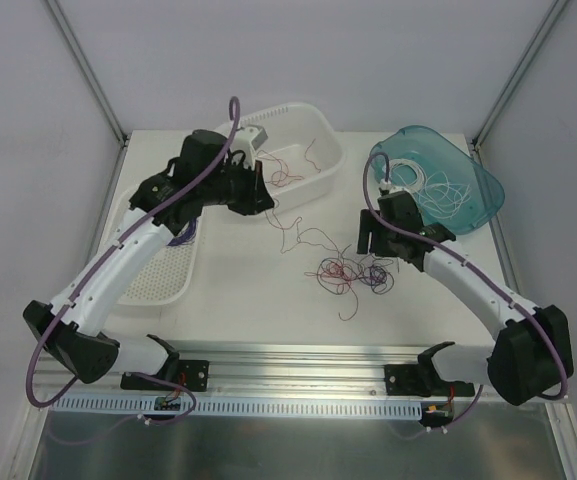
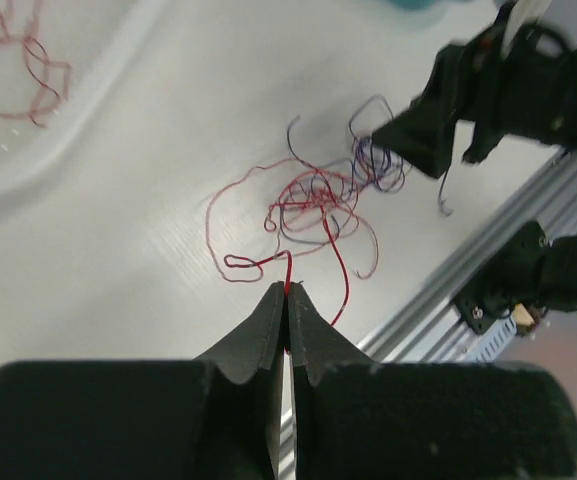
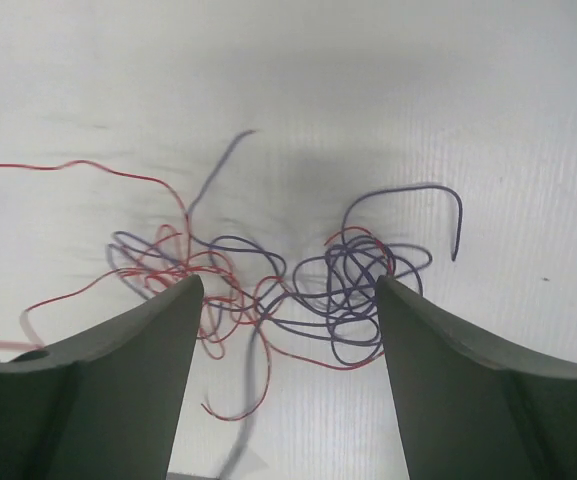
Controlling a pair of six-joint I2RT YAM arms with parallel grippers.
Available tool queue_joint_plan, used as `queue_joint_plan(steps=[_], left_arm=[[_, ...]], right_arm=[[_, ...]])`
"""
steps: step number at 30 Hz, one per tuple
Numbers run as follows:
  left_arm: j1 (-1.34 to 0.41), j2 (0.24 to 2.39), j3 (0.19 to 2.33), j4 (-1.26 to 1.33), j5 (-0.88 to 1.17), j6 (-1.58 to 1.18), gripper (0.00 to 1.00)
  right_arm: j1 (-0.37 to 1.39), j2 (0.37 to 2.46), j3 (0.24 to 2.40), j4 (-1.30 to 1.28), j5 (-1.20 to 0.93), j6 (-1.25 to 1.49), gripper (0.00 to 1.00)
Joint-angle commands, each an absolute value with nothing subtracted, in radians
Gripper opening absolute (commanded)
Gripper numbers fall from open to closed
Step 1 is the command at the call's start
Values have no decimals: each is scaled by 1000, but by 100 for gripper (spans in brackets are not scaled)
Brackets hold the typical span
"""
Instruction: Untangle the cables
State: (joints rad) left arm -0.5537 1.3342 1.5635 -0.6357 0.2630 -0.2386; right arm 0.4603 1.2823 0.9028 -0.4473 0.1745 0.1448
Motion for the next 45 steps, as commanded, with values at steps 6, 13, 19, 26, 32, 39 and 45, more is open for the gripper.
queue_joint_plan(steps=[6,13,19,26,32,39,45], left_arm=[[-601,1269,1379,-473,354,-291,0],[-604,1256,1358,-457,336,-291,0],[-604,1236,1365,-459,256,-290,0],[-595,1227,1327,-459,161,-275,0],[-592,1232,1218,-446,118,-264,4],[-595,1083,1076,-235,247,-180,61],[-643,982,951,-25,386,-98,84]], right_arm=[[474,1209,997,-336,-176,35,72],[540,1322,971,-209,-311,58,70],[578,1367,897,-153,-382,92,63],[578,1307,1004,-306,-333,19,1],[580,1253,1358,-523,-253,-23,1],[578,1276,1581,-621,-186,109,1],[578,1264,1580,-569,-238,205,1]])
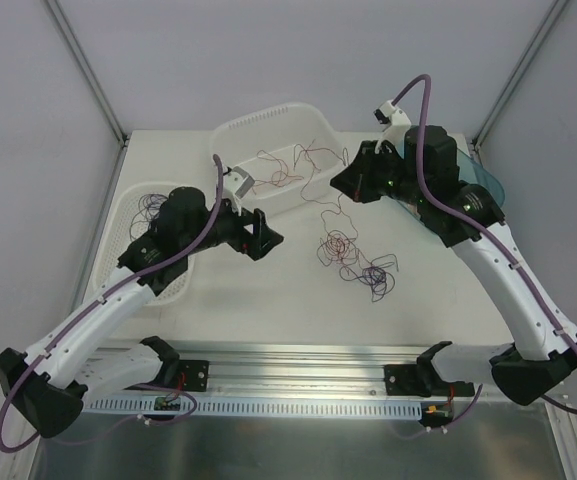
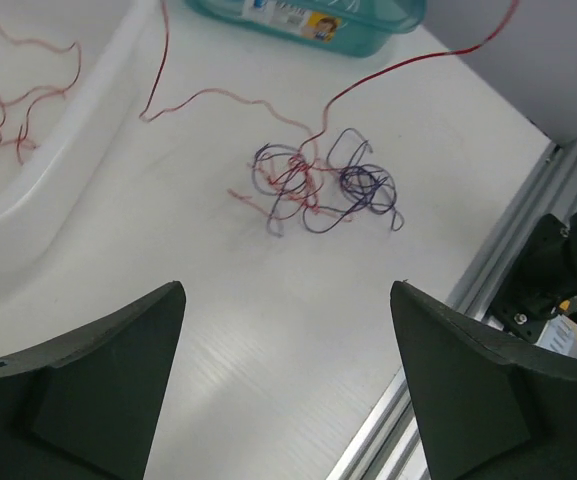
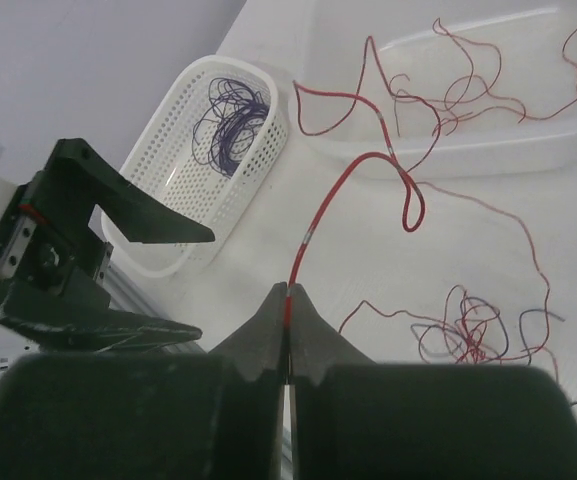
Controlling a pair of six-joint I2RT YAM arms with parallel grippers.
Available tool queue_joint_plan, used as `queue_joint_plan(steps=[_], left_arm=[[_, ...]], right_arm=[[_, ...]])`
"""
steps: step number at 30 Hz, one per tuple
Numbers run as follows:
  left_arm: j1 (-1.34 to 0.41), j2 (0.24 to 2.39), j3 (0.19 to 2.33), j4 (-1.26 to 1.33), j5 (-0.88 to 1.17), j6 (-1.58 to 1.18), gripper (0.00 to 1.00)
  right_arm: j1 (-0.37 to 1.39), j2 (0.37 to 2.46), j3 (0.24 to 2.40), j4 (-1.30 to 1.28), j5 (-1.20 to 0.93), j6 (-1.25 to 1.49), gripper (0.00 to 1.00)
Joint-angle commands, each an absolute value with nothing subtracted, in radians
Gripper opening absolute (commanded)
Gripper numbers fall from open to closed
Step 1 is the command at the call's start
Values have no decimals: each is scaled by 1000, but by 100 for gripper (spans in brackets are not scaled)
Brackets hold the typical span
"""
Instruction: Untangle the cables
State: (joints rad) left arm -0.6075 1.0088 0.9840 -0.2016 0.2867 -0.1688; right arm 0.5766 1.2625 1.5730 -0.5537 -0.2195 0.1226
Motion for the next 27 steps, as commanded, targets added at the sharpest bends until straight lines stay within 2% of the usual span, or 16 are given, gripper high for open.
queue_joint_plan(steps=[1,5,9,15,18,20,22,23,25,27], left_arm=[[-653,991,947,-11,385,-97,85],[-728,1052,916,124,336,-94,87],[-788,1130,824,419,243,-83,85],[-838,1276,828,561,149,-46,82],[-841,1337,836,617,135,-49,77],[-841,1373,851,627,149,-60,68],[-842,1396,859,630,170,-80,54],[-842,1397,864,630,178,-87,28],[-842,1390,864,627,179,-109,4],[-842,1378,868,592,172,-118,0]], right_arm=[[580,1262,1577,-558,-248,213,1],[581,1246,1546,-509,-244,262,1],[583,1236,1522,-460,-252,310,1],[597,1232,1494,-413,-264,362,1],[603,1226,1482,-399,-262,376,1],[604,1218,1476,-396,-259,379,1],[603,1210,1468,-400,-250,374,1],[603,1209,1467,-405,-245,371,1],[603,1200,1454,-416,-227,359,1],[603,1193,1436,-419,-210,353,3]])
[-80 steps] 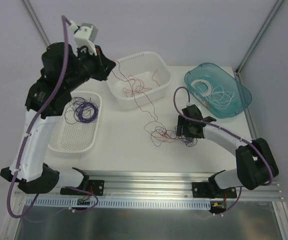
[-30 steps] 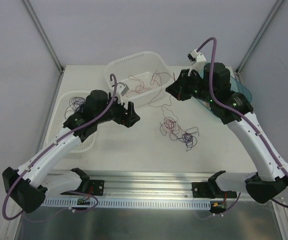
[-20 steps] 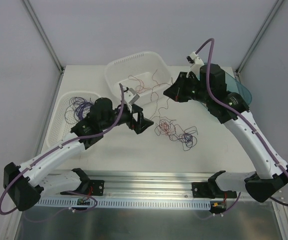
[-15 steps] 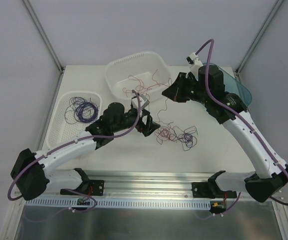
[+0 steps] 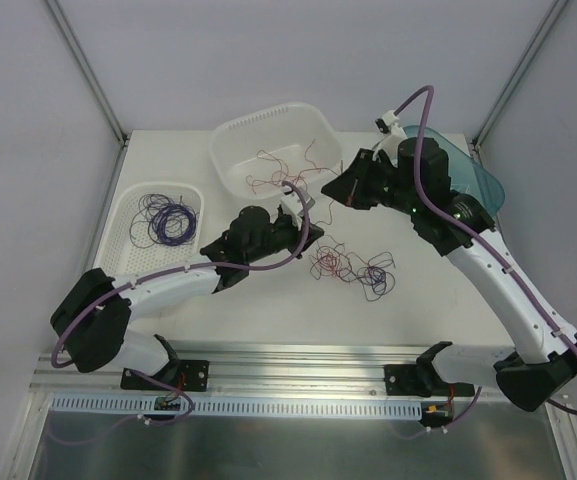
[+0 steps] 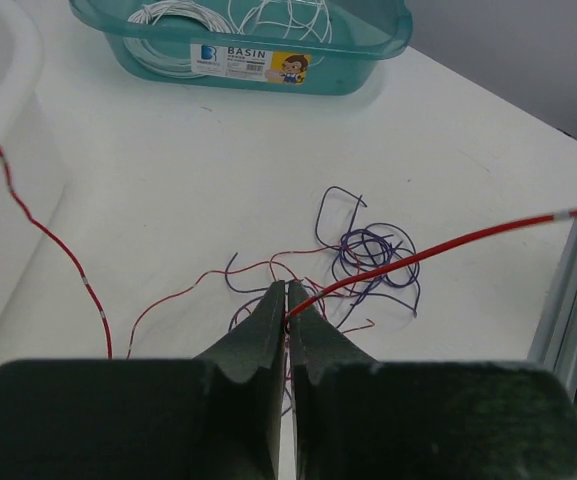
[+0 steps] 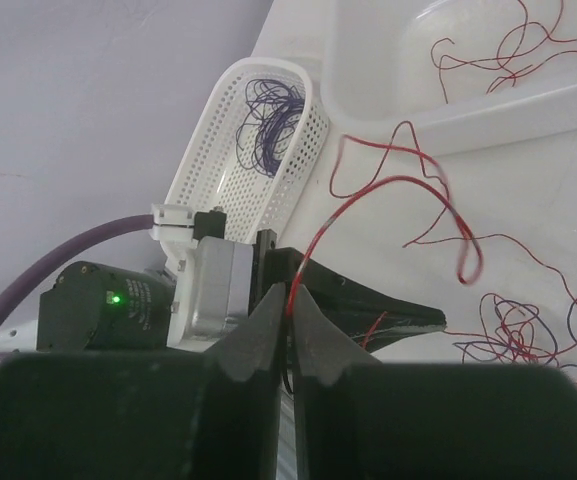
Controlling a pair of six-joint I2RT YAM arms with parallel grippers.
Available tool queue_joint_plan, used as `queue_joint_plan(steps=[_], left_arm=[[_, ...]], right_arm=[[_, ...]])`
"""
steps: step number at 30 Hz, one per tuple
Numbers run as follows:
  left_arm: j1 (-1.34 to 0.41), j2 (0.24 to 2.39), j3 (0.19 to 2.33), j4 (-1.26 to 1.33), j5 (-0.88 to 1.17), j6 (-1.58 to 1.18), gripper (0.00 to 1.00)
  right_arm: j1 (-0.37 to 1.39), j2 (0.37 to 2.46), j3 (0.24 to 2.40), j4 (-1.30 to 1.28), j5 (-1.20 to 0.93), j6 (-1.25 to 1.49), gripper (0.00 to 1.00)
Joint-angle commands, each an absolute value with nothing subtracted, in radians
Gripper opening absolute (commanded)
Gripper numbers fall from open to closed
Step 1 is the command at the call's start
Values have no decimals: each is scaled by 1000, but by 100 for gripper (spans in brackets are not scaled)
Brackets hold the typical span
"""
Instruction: Untangle the cables
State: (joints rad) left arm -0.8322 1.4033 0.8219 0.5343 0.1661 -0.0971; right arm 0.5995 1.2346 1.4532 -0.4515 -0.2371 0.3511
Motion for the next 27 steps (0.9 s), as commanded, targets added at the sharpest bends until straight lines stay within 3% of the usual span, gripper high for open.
queue_joint_plan(steps=[1,3,4,7,15,27], left_arm=[[-842,1362,873,571,164,-124,0],[-842,1347,893,495,126,-135,0],[-842,1335,903,462,112,-144,0],[-841,1315,946,336,43,-181,0],[-839,1267,969,223,-21,-273,0],[-839,1272,999,155,-46,-357,0]], right_arm=[[603,1190,1427,-425,-192,348,10],[595,1183,1396,-445,-173,336,26],[582,1180,1381,-460,-166,328,42],[536,1141,1300,-472,-166,299,55],[485,1051,1015,-433,-113,147,64],[592,1242,778,-43,-163,205,65]])
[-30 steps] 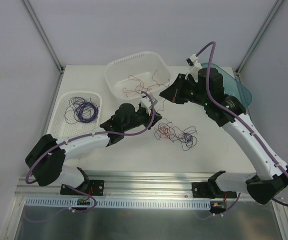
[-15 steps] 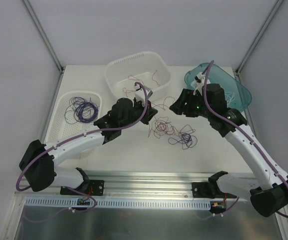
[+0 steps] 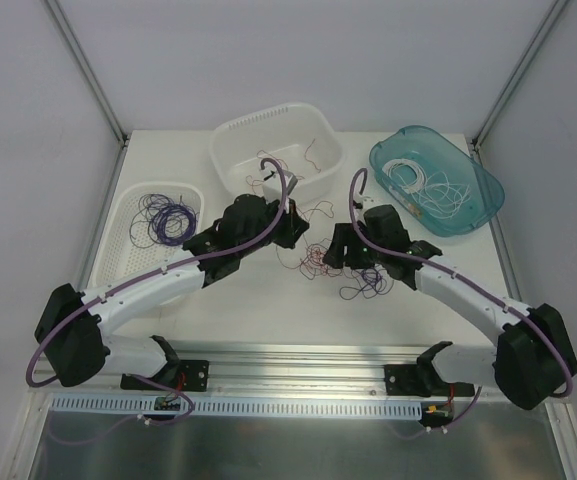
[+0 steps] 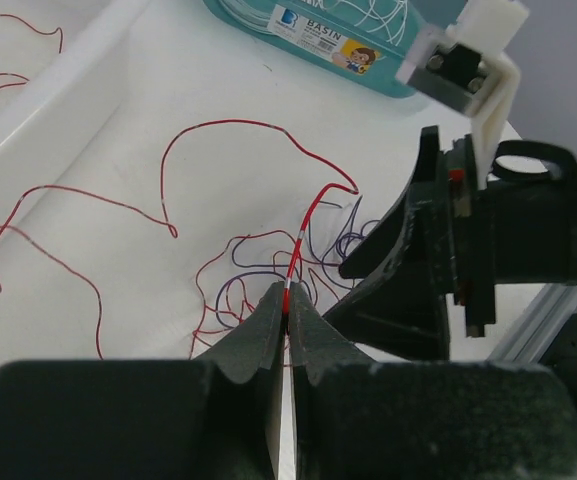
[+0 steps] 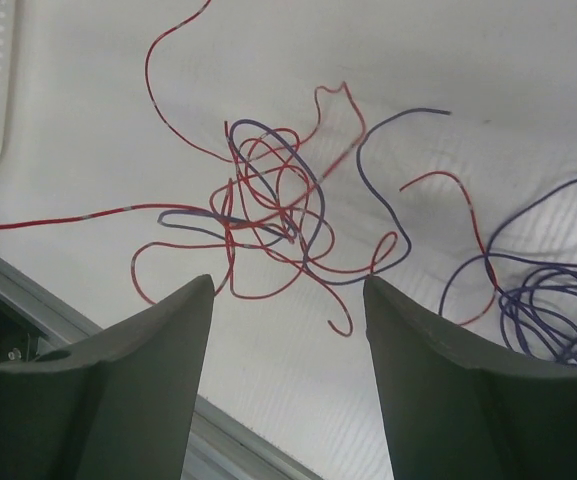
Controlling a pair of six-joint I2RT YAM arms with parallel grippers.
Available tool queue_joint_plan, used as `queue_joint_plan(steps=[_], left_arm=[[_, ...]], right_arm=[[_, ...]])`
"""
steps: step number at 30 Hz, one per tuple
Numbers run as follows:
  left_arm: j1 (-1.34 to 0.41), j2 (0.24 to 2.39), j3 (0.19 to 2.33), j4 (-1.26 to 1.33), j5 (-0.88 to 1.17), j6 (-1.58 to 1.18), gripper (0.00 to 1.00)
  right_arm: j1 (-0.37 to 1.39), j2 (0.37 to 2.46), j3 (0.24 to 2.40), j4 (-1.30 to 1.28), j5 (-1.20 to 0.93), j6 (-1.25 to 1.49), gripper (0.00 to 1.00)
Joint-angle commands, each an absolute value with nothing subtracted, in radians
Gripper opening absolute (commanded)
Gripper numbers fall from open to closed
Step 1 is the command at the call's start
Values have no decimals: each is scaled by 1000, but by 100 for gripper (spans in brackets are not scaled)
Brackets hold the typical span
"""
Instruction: Untangle the cables
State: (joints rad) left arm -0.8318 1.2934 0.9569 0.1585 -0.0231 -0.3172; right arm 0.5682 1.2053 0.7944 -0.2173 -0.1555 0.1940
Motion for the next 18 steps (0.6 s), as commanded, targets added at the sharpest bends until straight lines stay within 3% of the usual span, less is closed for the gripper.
queue_joint_plan(steps=[1,11,18], left_arm=[[-839,1273,997,155,-43,-368,0],[-839,1247,1012,130,-32,-411,0],[-812,1174,1081,6,-147,-367,0]], right_arm=[[600,1259,769,-5,-149,213,65],[614,1494,699,236,26,290,59],[601,1511,663,168,115,288,31]])
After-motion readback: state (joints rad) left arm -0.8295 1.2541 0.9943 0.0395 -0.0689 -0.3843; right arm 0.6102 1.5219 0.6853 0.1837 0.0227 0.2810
